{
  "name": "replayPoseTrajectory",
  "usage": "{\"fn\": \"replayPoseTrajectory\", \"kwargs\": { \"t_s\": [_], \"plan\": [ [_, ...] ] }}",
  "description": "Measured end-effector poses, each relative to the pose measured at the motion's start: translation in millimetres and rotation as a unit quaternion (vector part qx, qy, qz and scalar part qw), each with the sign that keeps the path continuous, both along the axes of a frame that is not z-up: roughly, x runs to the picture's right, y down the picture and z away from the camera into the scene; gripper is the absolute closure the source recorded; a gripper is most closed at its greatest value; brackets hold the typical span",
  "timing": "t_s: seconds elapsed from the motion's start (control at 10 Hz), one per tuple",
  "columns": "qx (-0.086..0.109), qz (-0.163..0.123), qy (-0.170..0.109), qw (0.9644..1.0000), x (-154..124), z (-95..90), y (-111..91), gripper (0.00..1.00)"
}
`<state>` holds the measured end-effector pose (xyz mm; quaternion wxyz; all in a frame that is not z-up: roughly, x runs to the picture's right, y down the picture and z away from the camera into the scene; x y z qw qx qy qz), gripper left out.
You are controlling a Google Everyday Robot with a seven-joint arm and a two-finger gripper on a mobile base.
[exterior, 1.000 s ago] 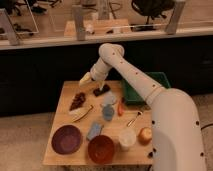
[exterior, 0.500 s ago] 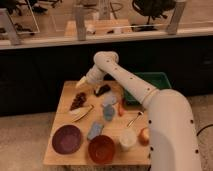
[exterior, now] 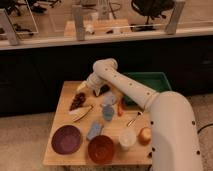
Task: Place grapes in plastic cup
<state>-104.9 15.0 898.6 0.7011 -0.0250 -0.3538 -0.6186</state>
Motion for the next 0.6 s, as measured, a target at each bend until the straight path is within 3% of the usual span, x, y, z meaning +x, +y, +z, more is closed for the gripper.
{"fn": "replayPoseTrajectory", "kwargs": {
  "t_s": [0.3,0.6],
  "plan": [
    [-0.001,0.001,-0.002,1.0000,-1,-0.2,1,0.20],
    [-0.013,0.000,-0.025,0.9996,-14,9.8,16,0.20]
  ]
}}
